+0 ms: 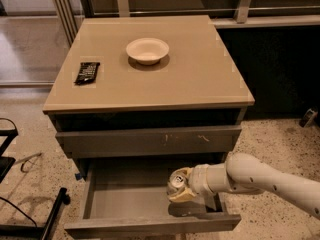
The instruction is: Place 7up can into middle drawer
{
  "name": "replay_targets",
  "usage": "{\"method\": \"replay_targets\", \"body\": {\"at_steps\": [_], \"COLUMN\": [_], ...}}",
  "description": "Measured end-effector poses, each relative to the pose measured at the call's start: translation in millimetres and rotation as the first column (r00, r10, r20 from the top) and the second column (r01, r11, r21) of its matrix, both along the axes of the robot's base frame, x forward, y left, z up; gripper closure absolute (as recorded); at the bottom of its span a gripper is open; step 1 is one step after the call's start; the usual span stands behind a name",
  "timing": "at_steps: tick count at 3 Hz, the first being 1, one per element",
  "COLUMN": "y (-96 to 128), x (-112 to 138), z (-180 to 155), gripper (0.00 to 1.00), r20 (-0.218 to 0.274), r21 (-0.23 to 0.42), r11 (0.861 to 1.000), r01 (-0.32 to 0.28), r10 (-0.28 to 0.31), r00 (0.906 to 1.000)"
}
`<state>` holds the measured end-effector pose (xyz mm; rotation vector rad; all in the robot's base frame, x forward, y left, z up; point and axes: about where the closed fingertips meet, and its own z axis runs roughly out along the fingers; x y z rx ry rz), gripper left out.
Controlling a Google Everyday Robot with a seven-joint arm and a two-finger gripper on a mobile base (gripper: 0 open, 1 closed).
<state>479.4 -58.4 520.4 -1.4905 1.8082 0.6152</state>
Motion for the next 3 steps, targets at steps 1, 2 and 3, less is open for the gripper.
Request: {"method": "replay_targets", "body": {"at_steps": [1,2,3], "y": [-0.9,-4.3,-4.0], "x": [1.8,8.3,14.3], "z": [-5.7,-27.4,-45.5], "gripper": [1.00,1.00,1.00], "r20": [0.002,0.010,0.010], "r21": [-0.001,-0.006,0.002], "r11": [1.000,1.000,1.000], "r01": [0.001,0.003,0.001], "r10": [-0.001,-0.003,-0.001], "r00": [1.0000,0.9999,0.9999]}}
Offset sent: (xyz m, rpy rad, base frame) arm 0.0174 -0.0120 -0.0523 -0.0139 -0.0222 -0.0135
